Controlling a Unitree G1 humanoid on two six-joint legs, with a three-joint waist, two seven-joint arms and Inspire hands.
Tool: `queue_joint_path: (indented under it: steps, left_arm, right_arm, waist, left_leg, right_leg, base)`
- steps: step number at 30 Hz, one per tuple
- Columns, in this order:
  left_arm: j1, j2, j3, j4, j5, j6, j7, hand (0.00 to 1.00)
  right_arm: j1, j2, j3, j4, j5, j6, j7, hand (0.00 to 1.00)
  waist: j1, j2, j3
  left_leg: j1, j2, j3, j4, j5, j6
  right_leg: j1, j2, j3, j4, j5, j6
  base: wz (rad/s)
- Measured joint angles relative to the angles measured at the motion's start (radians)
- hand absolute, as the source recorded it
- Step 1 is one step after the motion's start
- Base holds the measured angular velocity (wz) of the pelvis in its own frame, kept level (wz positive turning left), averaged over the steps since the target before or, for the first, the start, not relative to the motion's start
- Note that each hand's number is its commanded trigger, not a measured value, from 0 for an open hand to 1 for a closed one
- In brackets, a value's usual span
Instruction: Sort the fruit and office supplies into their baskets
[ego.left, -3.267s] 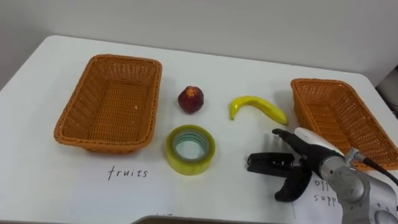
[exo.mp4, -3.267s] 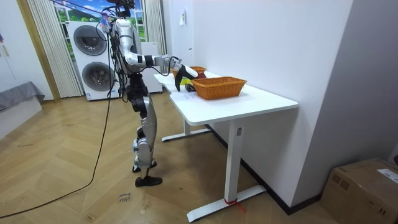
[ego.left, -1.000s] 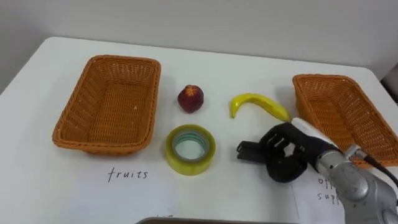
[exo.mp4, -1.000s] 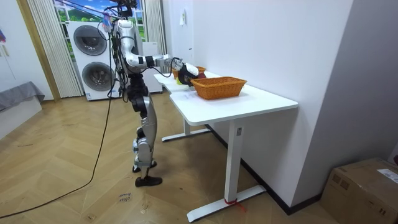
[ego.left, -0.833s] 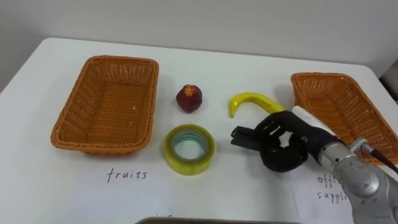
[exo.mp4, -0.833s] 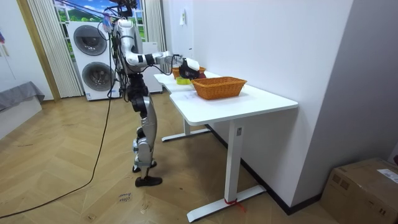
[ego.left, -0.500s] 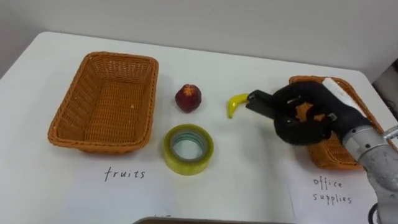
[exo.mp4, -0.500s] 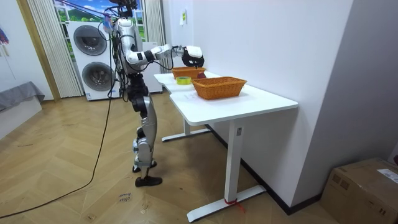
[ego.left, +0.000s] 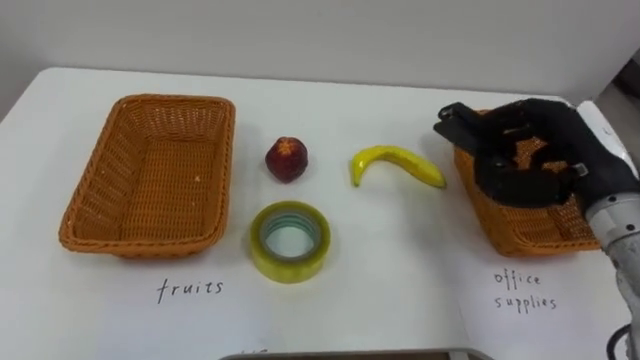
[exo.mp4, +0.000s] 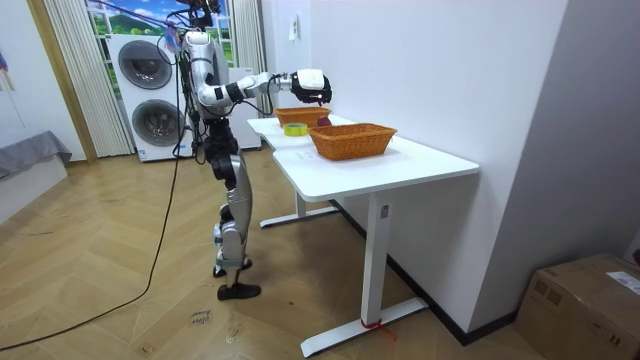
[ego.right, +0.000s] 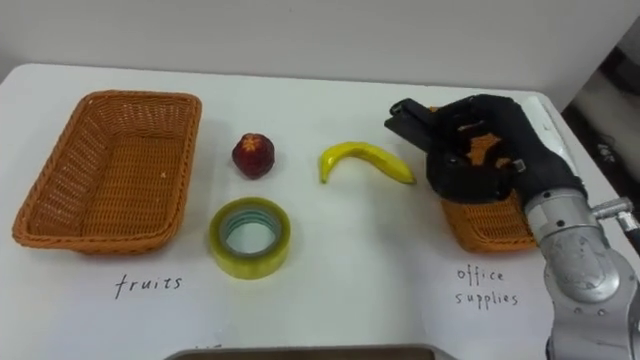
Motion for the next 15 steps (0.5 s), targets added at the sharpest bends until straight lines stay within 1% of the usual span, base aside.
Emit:
queue_joint_path:
  steps: [3,6,7,11,13,15]
  left_arm:
    - [0.000,-0.002,0.013,0.000,-0.001,0.000,0.001,0.00]
    - [-0.001,-0.002,0.015,0.000,-0.001,0.000,0.001,0.00]
    - [-0.002,-0.003,0.016,0.000,-0.001,0.000,0.002,0.00]
    - [-0.004,-0.003,0.023,0.000,0.000,0.000,0.002,0.00]
    - [-0.004,-0.003,0.022,-0.001,0.000,0.000,0.002,0.00]
    - [-0.004,-0.004,0.022,-0.001,0.000,0.000,0.001,0.00]
  right_arm:
    - [0.000,-0.005,-0.015,0.003,0.044,-0.001,-0.030,1.00]
    - [0.001,-0.005,-0.030,0.012,0.072,-0.001,-0.065,1.00]
    - [0.002,-0.005,-0.036,0.013,0.073,-0.001,-0.080,1.00]
    - [0.002,-0.005,-0.044,0.036,0.074,-0.005,-0.137,1.00]
    - [0.001,-0.005,-0.044,0.060,0.081,-0.011,-0.155,1.00]
    - [0.001,-0.005,-0.045,0.073,0.089,-0.011,-0.174,1.00]
  waist:
    - [-0.006,-0.001,0.0004]
    - [-0.007,-0.006,0.0009]
    - [-0.007,-0.011,-0.0002]
    - [-0.007,-0.021,0.0041]
    - [-0.007,-0.027,0.0045]
    - [-0.007,-0.028,0.0049]
  left_leg:
    - [0.000,0.000,0.000,0.000,0.000,0.000]
    - [-0.001,0.000,0.000,0.000,0.000,0.000]
    - [-0.001,0.000,0.000,0.000,0.000,0.000]
    - [0.001,0.001,0.000,0.000,0.000,0.000]
    - [0.001,0.001,0.000,0.000,0.000,0.000]
    - [0.000,0.000,0.000,-0.001,0.000,0.000]
  right_leg:
    - [0.000,0.000,-0.002,0.000,0.000,0.000]
    - [-0.001,0.000,-0.001,0.000,0.000,0.000]
    - [-0.002,0.000,-0.001,0.000,0.000,0.000]
    - [-0.001,0.001,0.000,0.000,0.000,0.000]
    - [-0.001,0.001,-0.001,0.000,0.000,0.000]
    - [-0.001,0.000,-0.002,0.000,0.000,0.000]
  base:
    - [0.00]
    - [0.00]
    - [0.00]
    - [0.00]
    - [0.00]
    - [0.00]
